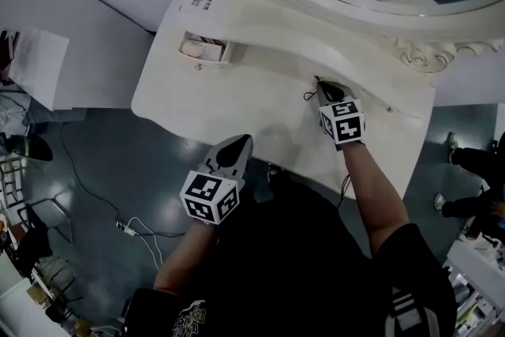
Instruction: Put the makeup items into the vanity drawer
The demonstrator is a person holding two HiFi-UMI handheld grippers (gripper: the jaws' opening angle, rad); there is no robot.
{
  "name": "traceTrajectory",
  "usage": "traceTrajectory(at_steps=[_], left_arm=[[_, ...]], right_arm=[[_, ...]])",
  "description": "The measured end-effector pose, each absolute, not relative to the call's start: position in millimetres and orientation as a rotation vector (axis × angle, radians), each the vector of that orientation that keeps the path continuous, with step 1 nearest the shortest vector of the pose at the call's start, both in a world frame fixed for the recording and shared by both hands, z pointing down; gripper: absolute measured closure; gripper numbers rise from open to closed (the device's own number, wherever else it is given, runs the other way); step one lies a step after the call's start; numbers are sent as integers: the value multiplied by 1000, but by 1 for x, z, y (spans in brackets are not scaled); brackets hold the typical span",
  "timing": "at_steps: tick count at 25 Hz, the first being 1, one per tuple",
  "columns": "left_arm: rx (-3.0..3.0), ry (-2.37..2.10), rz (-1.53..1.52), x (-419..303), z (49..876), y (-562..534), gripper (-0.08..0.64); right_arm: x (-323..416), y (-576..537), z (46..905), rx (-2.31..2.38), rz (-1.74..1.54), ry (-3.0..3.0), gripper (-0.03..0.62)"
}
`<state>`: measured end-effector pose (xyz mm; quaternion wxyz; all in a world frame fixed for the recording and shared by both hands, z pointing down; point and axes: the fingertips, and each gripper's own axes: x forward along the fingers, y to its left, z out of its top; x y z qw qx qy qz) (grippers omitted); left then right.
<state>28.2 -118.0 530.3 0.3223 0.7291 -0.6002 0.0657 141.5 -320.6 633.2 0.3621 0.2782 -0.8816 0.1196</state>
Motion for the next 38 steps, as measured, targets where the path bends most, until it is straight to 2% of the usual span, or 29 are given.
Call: traceTrajectory(at_steps=[8, 25, 38], left_arm=[[1924, -1580, 155, 23, 526, -118, 560], [1885, -1727, 113, -11, 496, -104, 560], [1808, -1864, 90, -35, 476, -84, 560]], right_arm=[[121, -307, 608, 670, 302, -2340, 558], [11, -258, 530, 402, 220, -2567, 558], [-41, -226, 500, 234, 186, -2646, 558]])
